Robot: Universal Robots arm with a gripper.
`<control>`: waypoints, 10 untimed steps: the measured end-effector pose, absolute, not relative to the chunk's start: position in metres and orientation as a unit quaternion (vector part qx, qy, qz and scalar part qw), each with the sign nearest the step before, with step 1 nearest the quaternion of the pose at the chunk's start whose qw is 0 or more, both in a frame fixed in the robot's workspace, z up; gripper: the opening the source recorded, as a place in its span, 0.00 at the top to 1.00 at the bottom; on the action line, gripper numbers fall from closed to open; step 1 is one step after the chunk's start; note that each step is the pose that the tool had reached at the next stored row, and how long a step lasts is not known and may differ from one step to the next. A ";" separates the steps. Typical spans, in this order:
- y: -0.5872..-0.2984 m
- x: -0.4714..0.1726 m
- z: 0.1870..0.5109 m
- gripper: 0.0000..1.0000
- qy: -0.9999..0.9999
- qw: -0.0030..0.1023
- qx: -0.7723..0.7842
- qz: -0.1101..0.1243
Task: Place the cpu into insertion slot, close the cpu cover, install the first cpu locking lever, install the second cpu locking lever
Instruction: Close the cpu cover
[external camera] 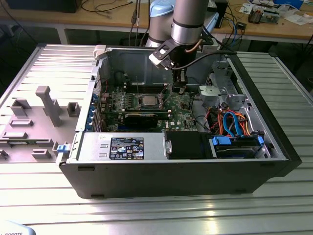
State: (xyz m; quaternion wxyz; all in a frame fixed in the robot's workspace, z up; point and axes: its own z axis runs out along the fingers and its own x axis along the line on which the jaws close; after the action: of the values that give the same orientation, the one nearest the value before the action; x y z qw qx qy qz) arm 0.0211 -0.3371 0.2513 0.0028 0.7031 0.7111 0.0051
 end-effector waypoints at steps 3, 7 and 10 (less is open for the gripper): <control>-0.337 0.021 0.251 0.89 0.711 0.003 0.703 0.005; -0.337 0.017 0.251 0.89 0.711 0.003 0.703 0.005; -0.338 0.013 0.251 0.89 0.711 0.002 0.703 0.006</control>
State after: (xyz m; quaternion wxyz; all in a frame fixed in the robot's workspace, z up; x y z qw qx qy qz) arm 0.0134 -0.3376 0.2513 0.0022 0.7031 0.7111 0.0057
